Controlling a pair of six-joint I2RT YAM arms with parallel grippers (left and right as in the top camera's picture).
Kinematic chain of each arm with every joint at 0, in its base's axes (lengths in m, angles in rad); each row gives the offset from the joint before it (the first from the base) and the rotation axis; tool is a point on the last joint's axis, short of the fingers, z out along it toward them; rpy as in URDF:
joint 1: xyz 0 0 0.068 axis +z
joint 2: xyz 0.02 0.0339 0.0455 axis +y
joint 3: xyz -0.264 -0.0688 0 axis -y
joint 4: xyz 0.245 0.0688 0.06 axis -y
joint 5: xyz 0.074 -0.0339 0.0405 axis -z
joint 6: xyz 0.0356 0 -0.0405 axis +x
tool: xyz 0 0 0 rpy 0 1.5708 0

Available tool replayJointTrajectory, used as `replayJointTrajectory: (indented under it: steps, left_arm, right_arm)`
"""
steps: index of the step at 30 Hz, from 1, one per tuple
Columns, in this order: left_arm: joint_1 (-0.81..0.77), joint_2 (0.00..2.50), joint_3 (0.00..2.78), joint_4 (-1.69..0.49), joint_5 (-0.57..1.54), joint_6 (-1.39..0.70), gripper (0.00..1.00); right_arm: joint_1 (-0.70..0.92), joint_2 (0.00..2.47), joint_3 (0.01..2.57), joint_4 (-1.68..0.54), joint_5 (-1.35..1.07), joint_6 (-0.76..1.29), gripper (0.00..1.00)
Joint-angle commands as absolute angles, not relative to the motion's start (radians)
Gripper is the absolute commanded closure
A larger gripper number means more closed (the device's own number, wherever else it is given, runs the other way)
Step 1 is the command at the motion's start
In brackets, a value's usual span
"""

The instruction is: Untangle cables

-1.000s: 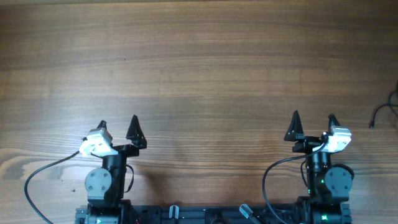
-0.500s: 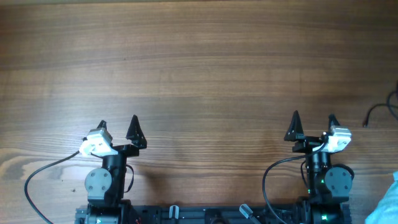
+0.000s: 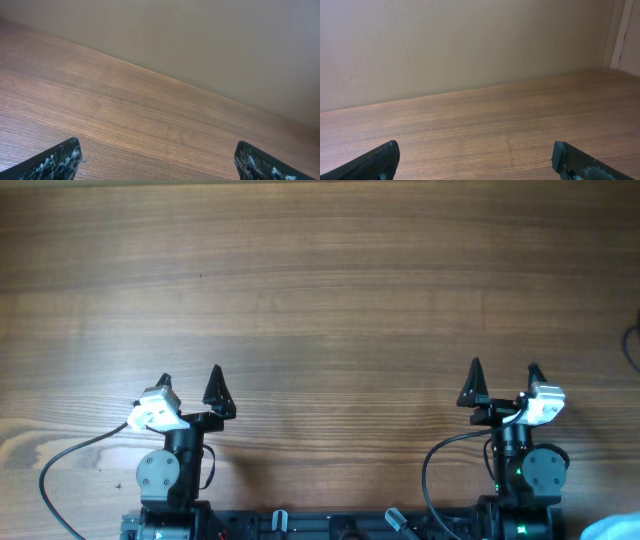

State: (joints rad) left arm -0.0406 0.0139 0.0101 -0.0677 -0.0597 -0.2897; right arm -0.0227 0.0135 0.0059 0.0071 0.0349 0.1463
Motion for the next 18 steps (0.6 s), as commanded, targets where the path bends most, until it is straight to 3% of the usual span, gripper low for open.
replayJointTrajectory:
  steps: [1, 18]
  left_arm:
    - [-0.034, 0.007, 0.006, -0.066, -0.076, -0.266, 0.00]
    - [-0.034, 0.007, 0.006, -0.066, -0.076, -0.266, 0.00]
  right_arm:
    - [-0.027, 0.005, 0.006, 0.012, 0.048, 0.159, 0.00]
    - [-0.027, 0.005, 0.006, 0.012, 0.048, 0.160, 0.00]
